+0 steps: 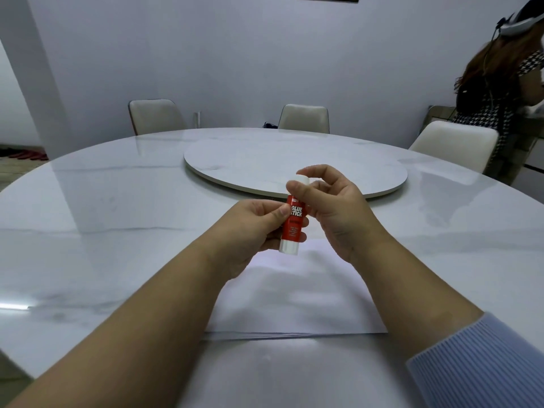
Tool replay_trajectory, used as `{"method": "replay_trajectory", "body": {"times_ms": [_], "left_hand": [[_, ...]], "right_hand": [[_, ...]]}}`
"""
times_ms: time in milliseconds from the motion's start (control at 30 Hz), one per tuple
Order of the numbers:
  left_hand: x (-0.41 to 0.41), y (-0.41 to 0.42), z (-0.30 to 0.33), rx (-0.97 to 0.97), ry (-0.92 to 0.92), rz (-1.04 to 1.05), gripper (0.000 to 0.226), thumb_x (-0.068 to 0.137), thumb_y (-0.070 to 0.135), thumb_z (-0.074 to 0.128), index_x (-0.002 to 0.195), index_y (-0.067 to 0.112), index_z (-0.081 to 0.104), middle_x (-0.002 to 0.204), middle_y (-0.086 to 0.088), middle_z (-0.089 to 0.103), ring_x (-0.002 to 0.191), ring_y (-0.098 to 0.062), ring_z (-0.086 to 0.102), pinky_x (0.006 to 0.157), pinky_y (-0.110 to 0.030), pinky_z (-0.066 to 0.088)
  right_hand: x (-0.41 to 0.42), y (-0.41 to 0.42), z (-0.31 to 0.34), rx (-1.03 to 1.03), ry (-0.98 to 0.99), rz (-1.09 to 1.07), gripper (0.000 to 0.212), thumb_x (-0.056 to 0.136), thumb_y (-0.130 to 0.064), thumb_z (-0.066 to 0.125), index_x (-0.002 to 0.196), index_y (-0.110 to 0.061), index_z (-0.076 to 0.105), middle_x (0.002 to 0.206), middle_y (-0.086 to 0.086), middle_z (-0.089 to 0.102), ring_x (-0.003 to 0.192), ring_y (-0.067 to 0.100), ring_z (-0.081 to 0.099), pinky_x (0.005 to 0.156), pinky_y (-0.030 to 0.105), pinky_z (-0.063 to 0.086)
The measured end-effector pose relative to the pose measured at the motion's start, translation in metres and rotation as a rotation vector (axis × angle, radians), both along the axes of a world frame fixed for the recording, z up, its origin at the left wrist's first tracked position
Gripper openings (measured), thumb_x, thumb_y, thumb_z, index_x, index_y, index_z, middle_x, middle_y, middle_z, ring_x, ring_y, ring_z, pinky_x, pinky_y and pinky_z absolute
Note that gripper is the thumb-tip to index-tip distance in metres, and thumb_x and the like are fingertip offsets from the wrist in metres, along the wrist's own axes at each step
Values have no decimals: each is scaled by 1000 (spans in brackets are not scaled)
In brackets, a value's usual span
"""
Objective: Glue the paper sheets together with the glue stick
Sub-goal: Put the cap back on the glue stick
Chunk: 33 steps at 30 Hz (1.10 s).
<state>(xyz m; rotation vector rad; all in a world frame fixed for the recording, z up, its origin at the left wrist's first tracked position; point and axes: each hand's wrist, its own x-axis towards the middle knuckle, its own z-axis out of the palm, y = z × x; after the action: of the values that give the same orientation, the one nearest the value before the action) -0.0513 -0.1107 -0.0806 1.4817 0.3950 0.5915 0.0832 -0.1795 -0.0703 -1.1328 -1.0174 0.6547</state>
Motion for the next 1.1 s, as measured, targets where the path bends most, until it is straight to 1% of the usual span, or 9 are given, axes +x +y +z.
{"method": "replay_trajectory", "body": {"times_ms": [167,300,367,433,533,600,767,967,1100], "left_hand": [[-2,2,2,-36,-27,7,24,95,20,46,92,10,67,79,0,74,70,-12,72,64,-21,58],[-1,1,1,-9,-12,-2,24,95,20,46,90,12,68,77,2,75,72,-14,72,67,-23,59],[0,1,0,-2,4,6,23,94,19,47,91,13,68,78,1,75,72,-15,72,67,-24,59],[0,2,0,-5,6,12,22,94,19,47,92,12,68,79,0,74,73,-15,72,68,-24,59],[-1,2,1,-31,-21,13,23,95,19,47,93,10,67,80,0,74,72,-14,72,67,-23,58],[-1,1,2,-46,-42,6,23,95,19,46,91,11,67,77,1,74,70,-13,72,66,-22,59],[-1,0,1,-31,-44,23,22,95,17,47,90,11,68,76,1,74,70,-14,72,67,-22,59],[1,2,1,-28,-90,93,22,95,16,47,86,11,67,70,4,74,64,-13,70,65,-24,57],[0,4,0,-44,-122,102,23,95,13,47,83,10,66,66,4,73,59,-12,69,62,-23,56]], "right_hand": [[7,-4,1,-56,-16,100,29,72,-27,72,101,-24,70,101,14,73,99,29,66,101,45,44],[2,-2,-1,-57,-9,51,29,73,-22,74,102,-24,70,75,0,63,79,15,61,89,41,44],[1,-1,-1,-69,-41,4,24,74,-21,74,97,-22,70,71,-5,62,80,16,59,93,45,44],[4,-4,2,-84,-58,8,26,71,-27,76,96,-23,70,78,-3,68,85,16,61,100,47,42],[6,-7,3,-66,-54,93,28,75,-23,72,103,-24,72,107,21,70,96,23,63,101,47,41],[5,-6,1,-47,-58,87,29,75,-21,70,103,-28,72,102,27,67,95,26,61,99,46,42],[6,-8,2,-24,-171,30,22,80,-13,70,98,-26,69,77,9,68,78,14,64,91,34,47],[0,-6,10,17,-344,-66,24,83,-7,68,98,-26,68,93,7,73,92,15,68,92,40,54],[-5,-3,10,26,-362,-89,25,83,-7,68,96,-29,68,93,6,74,92,17,69,92,45,54]]}}
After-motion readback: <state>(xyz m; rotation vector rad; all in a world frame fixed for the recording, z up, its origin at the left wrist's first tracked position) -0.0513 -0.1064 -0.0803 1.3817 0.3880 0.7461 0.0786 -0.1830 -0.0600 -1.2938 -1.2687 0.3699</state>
